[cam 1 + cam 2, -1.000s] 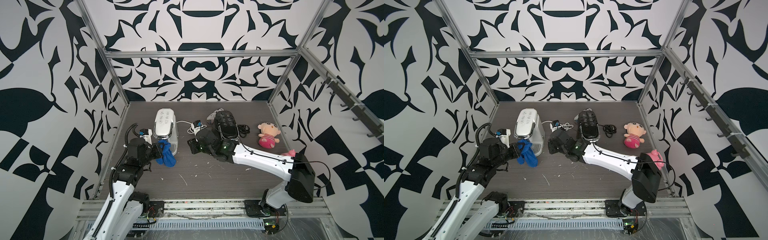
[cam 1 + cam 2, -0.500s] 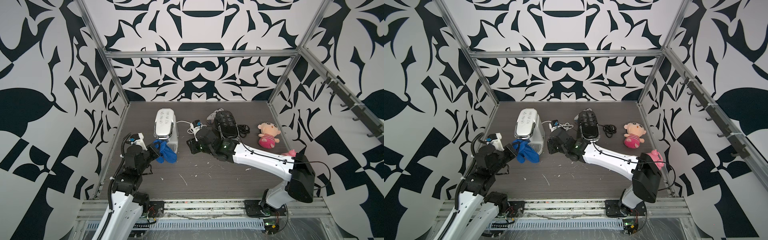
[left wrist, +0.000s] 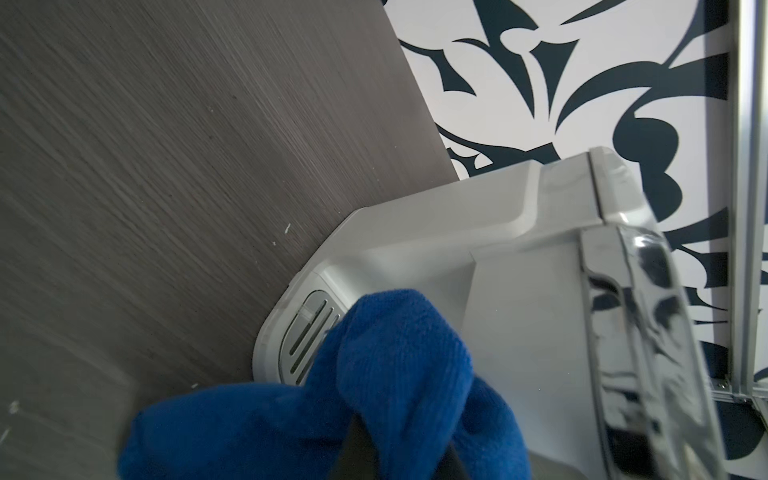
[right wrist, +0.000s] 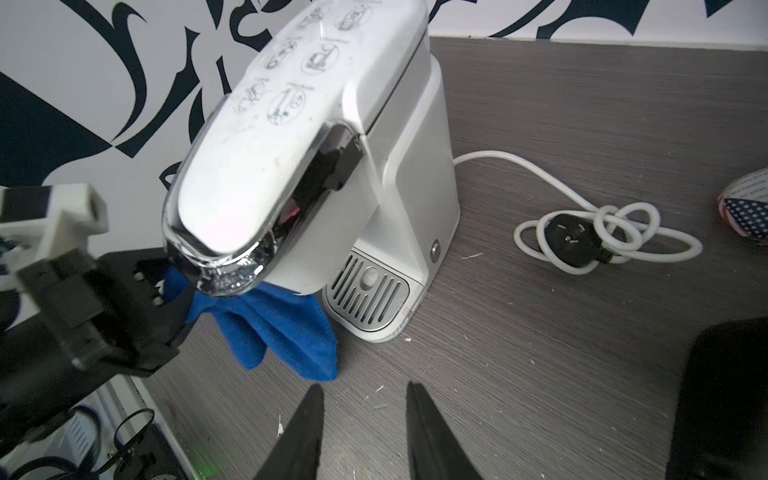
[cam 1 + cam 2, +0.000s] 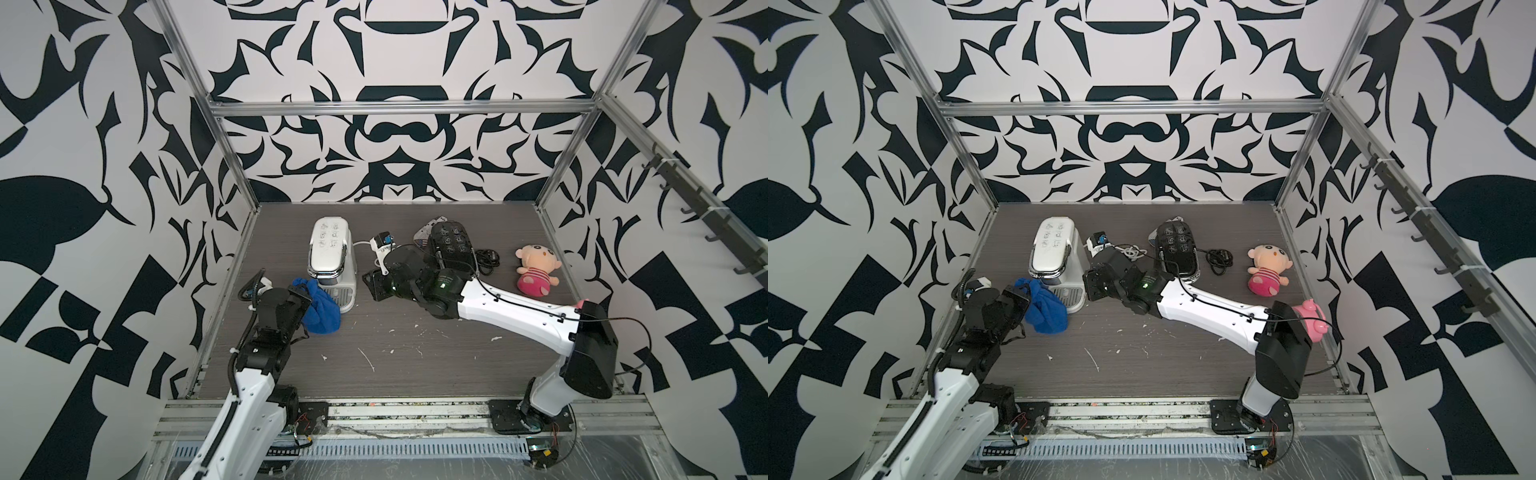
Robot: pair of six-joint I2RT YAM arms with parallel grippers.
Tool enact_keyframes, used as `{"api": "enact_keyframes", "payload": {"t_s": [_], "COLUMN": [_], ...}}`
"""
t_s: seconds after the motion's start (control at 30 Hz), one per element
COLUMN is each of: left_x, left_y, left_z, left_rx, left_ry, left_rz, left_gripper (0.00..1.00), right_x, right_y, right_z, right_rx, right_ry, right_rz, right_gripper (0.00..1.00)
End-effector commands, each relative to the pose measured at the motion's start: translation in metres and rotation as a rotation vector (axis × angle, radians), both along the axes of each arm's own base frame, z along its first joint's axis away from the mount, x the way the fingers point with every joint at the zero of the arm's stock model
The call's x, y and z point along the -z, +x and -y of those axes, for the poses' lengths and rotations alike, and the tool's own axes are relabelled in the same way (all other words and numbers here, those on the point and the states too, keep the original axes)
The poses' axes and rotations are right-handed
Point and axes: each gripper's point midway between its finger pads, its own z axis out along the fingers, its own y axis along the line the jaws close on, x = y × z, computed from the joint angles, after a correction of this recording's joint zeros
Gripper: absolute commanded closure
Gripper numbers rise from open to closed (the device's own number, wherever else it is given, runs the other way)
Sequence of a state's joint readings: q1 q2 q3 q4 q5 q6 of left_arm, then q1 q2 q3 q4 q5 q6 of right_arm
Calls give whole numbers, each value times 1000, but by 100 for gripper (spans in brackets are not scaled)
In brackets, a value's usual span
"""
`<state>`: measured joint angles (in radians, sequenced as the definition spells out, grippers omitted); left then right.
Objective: Wipe the surface of a coffee machine
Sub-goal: Wipe the dirt from the surface of the coffee machine.
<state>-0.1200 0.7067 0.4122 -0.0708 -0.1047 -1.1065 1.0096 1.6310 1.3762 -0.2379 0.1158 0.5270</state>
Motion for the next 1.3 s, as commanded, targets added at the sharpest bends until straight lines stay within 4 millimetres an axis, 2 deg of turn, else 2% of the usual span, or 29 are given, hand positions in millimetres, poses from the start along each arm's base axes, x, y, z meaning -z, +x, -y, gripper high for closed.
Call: {"api": "enact_keyframes", "payload": {"t_s": [0.0,0.17,0.23,0.43,0.53,0.67,0.87,0.97,1.1,1.27], "left_x": [-46,-45,-41,-16,-3,6,17,23,30,28], "left_y": [27,45,50,52,53,57,59,59,59,60], "left_z": [2,-1,3,6,4,4,4,4,7,12], "left_rx": [30,68,92,95,81,89,94,96,114,149], "left_ry": [-93,-132,-150,-192,-183,-176,-153,-150,-153,-152], "left_rz": [163,206,201,160,137,128,100,88,80,87], "left_gripper": [100,100,100,100,100,100,100,100,100,100], "right_x": [-30,-36,-45,-72,-73,-74,-105,-97,-66,-22], "right_y": [0,3,5,15,19,22,30,40,57,70], "right_z": [-7,-18,-26,-50,-58,-68,-88,-99,-113,-113], "right_rx": [-28,-49,-70,-136,-147,-164,-211,-214,-208,-184], "right_ry": [49,60,68,62,51,62,75,56,14,-57], "right_rz": [46,52,65,138,147,145,214,231,191,82], "right_gripper": [63,62,62,62,62,62,68,75,85,91]}}
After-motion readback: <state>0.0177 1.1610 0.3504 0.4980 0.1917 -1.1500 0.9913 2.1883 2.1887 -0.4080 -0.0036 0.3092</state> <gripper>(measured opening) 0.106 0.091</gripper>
